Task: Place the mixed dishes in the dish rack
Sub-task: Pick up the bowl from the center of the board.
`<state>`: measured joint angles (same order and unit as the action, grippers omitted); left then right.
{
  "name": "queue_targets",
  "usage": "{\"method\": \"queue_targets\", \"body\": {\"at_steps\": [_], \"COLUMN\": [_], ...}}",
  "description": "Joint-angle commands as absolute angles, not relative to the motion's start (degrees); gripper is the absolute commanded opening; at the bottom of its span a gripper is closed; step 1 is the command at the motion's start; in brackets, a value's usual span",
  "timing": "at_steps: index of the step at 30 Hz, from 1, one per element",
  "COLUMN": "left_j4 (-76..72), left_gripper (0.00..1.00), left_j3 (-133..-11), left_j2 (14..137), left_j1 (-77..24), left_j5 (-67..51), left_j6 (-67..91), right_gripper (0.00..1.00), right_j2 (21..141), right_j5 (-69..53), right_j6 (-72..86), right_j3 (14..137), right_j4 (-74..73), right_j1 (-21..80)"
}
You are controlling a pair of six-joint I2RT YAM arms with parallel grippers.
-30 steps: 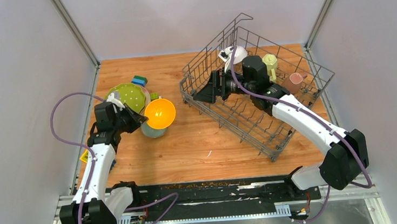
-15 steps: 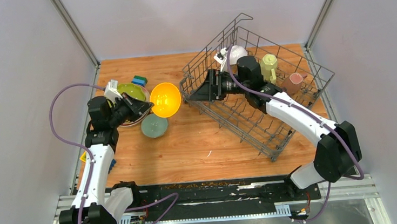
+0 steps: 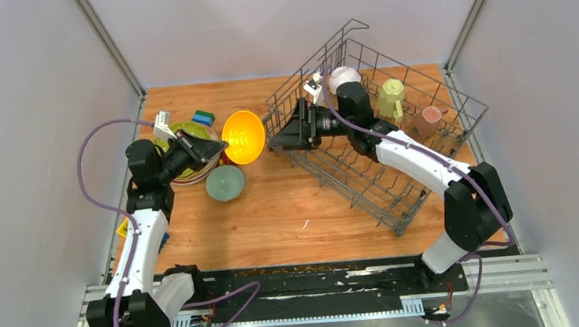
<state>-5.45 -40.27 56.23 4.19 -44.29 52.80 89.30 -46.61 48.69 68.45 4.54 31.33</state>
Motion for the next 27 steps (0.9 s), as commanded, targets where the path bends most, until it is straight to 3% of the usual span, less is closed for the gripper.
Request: {"method": "queue_targets", "body": {"at_steps": [1, 8, 27], "left_j4": [-11.4, -13.2, -16.5], "left_gripper": [0.0, 0.0, 0.0], "left_j3": [-40.1, -39.8, -39.8], "left_j2": [56.0, 56.5, 59.5], "left_j1": [4.0, 3.7, -2.1], "left_j5": [-46.2, -46.5, -45.4], "left_j6": [55.9, 57.3, 58.3], "right_gripper": [0.95, 0.97, 1.0], "right_j2": [90.7, 89.4, 92.5], "right_j5": [-50.5, -51.0, -48.9], "right_j6": [52.5, 57.9, 57.3], "right_j3": [72.2, 67.6, 72.2], "right_j4": [11.9, 22.3, 18.4], "right_j1": [31.6, 31.6, 32.0]}}
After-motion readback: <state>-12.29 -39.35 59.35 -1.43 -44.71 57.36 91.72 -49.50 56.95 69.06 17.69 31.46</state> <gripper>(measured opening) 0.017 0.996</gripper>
